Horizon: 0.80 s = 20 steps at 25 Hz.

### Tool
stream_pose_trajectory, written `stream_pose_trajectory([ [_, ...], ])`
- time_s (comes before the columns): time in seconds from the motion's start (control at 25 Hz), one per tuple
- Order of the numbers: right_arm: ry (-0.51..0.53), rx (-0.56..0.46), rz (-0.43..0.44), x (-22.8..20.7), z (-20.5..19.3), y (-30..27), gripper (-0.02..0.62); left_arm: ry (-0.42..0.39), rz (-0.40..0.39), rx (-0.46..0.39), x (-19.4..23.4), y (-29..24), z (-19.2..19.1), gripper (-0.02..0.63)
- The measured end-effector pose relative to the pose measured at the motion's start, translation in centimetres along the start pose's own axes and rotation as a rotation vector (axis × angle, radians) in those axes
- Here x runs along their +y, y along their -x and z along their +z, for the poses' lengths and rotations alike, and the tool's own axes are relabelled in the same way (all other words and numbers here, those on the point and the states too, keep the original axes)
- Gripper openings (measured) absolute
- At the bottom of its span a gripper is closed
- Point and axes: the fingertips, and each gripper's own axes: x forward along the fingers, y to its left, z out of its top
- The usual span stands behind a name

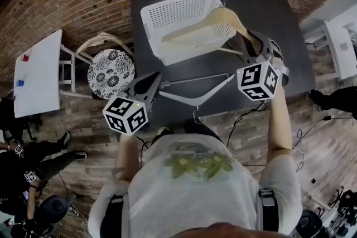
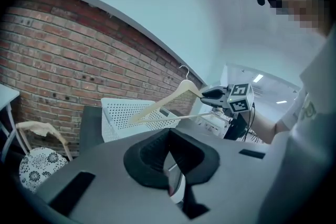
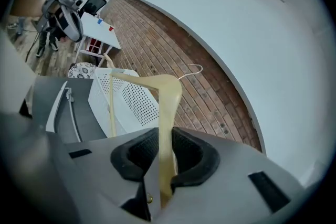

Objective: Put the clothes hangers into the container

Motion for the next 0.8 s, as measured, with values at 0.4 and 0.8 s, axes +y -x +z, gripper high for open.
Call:
stream_pose_trajectory([
  [0.4,0.14,-0.007,0.095,1.1,1.4,-8.0,0.097,0.029,0.075,-0.014,0.6,-2.2,0.0,0.028],
  [0.8,0.202,0.06,0.235,4.4,2.0,-14.8,0.097,0.055,0.125,-0.026,1.2,-3.8,0.1,0.028],
])
